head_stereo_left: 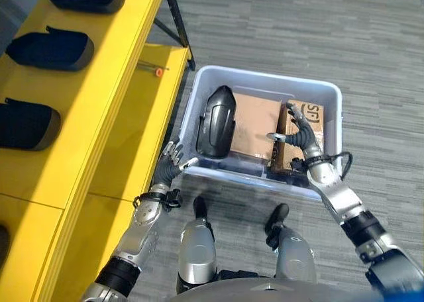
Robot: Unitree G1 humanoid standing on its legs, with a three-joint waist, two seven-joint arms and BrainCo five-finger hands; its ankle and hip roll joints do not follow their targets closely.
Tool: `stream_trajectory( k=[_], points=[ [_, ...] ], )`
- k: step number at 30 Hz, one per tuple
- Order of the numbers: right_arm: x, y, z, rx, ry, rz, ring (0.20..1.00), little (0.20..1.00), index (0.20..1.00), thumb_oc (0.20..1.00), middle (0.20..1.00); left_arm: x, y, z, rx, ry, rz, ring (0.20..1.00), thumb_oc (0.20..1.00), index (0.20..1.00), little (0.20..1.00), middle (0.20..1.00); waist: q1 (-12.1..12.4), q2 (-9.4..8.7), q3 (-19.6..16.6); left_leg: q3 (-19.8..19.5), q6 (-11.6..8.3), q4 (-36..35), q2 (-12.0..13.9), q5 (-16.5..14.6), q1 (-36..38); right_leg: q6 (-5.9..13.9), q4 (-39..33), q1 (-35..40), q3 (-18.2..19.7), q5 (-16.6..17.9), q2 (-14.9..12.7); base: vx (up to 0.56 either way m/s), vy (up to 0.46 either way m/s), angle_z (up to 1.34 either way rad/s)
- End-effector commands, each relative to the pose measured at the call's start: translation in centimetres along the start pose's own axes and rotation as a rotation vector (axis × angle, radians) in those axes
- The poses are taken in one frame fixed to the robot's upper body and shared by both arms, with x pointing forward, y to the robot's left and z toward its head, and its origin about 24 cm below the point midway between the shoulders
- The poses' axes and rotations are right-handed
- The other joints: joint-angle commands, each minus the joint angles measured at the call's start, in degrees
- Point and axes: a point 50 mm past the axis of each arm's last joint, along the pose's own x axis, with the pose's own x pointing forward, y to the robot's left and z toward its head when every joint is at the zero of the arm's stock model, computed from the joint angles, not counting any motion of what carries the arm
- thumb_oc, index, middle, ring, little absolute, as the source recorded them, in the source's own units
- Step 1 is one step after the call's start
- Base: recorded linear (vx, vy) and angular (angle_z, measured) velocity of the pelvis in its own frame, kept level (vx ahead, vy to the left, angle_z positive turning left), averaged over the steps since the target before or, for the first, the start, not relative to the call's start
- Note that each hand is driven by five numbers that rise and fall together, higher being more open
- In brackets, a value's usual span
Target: Move parts from the plastic box to the shelf.
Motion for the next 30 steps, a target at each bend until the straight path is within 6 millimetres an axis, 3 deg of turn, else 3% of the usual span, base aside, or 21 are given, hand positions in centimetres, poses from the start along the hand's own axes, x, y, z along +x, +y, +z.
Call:
stream_trajectory(
  k=[1,3,6,10,18,24,28,30],
  points=[
    [1.1,-0.6,3.2,-0.174,-0.204,-0.038,1.000,1.000,1.000,1.000,1.000,-0.7,-0.9,0.6,-0.012,-0.039,-0.031,1.000,1.000,1.000,1.000,1.000,1.77,0.06,-2.13,-1.44,-0.01,0.17,1.70,0.49,-1.01,4.25,6.39,3.07,-1.28,-7.80,-2.99,-0.09,0.022,0.30],
    [2.5,-1.1,5.4,-0.346,-0.351,-0.045,1.000,1.000,1.000,1.000,1.000,-0.5,-1.1,0.4,-0.013,-0.041,-0.050,1.000,1.000,1.000,1.000,1.000,3.32,0.51,-0.96,-2.45,-0.22,0.87,1.65,0.90,-3.66,4.10,8.21,1.10,-2.17,-8.22,-3.70,-0.13,0.036,0.32],
    [3.1,-1.2,7.3,-0.493,-0.492,-0.002,1.000,1.000,1.000,1.000,1.000,-0.6,-1.1,0.2,-0.013,-0.048,-0.077,1.000,1.000,1.000,1.000,1.000,4.79,0.76,0.50,-3.32,-0.56,0.86,1.54,1.62,-6.10,4.33,9.15,-0.64,-2.92,-8.28,-4.19,-0.12,0.022,0.25],
    [3.9,-0.9,7.7,-0.588,-0.530,0.025,1.000,1.000,1.000,1.000,1.000,-0.6,-1.3,0.6,-0.004,-0.073,-0.112,1.000,1.000,1.000,1.000,1.000,6.20,0.86,1.48,-4.04,-0.80,0.72,1.52,2.29,-8.16,4.48,10.16,-2.28,-3.78,-8.43,-4.66,-0.08,0.017,0.10],
    [5.3,-0.2,5.0,-0.763,-0.360,0.069,1.000,1.000,1.000,1.000,1.000,-0.2,-0.7,0.8,-0.011,-0.085,-0.099,1.000,1.000,1.000,1.000,1.000,8.25,1.21,1.48,-5.40,-1.13,0.83,0.81,1.68,-11.99,5.70,12.47,-5.76,-4.22,-9.67,-5.80,0.00,0.008,0.11],
    [6.5,-1.0,2.0,-0.937,-0.117,0.147,1.000,1.000,1.000,1.000,1.000,0.3,-0.6,0.9,0.001,-0.089,-0.107,1.000,1.000,1.000,1.000,1.000,9.84,1.53,1.48,-6.14,-0.94,1.28,0.33,2.20,-16.40,5.82,15.04,-9.84,-4.73,-9.98,-6.46,-0.01,0.003,0.12],
    [6.9,-1.4,0.9,-0.952,-0.003,0.173,1.000,1.000,1.000,1.000,1.000,0.5,-0.5,1.2,-0.001,-0.096,-0.113,1.000,1.000,1.000,1.000,1.000,10.47,1.82,1.48,-6.27,-0.64,1.97,0.06,2.03,-17.99,5.92,16.37,-11.38,-4.96,-10.07,-7.08,0.00,0.000,0.05],
    [6.8,-1.5,-0.3,-0.827,0.111,0.225,1.000,1.000,1.000,1.000,1.000,0.5,-0.3,1.5,0.010,-0.111,-0.063,1.000,1.000,1.000,1.000,1.000,10.80,2.10,1.48,-6.26,-0.49,2.34,-0.09,2.02,-18.86,6.00,16.93,-12.21,-5.06,-9.93,-7.31,0.00,0.015,0.04]
  ],
)
